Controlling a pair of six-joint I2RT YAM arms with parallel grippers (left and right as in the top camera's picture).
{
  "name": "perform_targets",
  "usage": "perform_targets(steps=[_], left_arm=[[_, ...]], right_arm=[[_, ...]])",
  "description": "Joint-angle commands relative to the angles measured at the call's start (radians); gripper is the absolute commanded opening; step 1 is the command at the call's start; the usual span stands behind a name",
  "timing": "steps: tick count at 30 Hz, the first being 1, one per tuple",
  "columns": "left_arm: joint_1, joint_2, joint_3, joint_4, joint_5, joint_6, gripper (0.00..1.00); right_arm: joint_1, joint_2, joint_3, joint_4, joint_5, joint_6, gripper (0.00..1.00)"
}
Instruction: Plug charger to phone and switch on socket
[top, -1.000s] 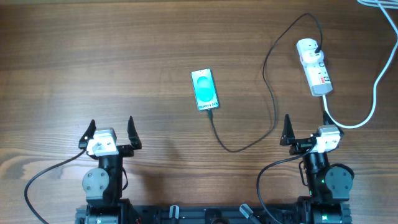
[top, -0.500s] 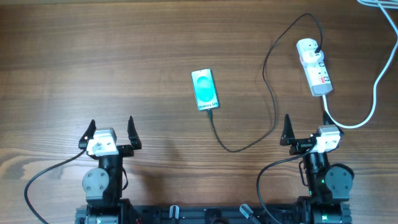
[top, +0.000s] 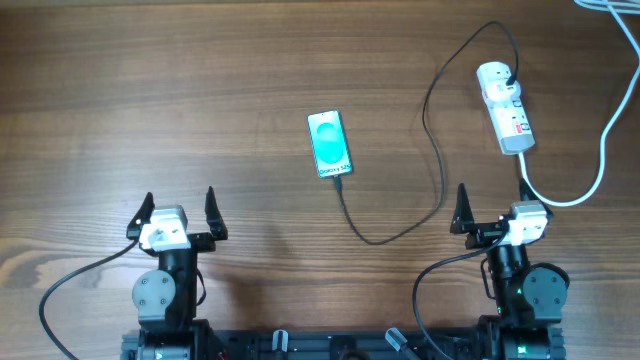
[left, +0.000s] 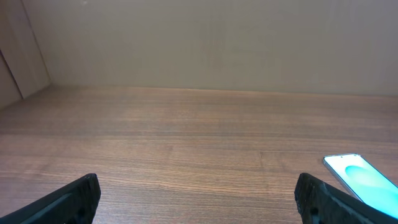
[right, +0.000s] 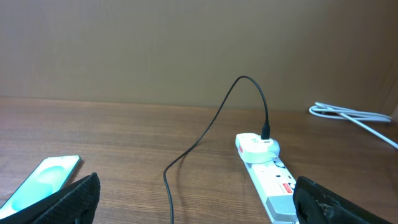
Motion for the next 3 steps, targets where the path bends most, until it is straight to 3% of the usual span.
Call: perform_targets(steps=[1, 3], left_arm=[[0.006, -0.008, -0.003, -0.001, 0.0, 0.012, 1.0], [0.006, -0.008, -0.003, -0.001, 0.0, 0.012, 1.0]], right_arm=[[0.006, -0.008, -0.002, 0.002, 0.013, 0.007, 1.0], [0.006, -0.008, -0.002, 0.002, 0.013, 0.008, 1.0]])
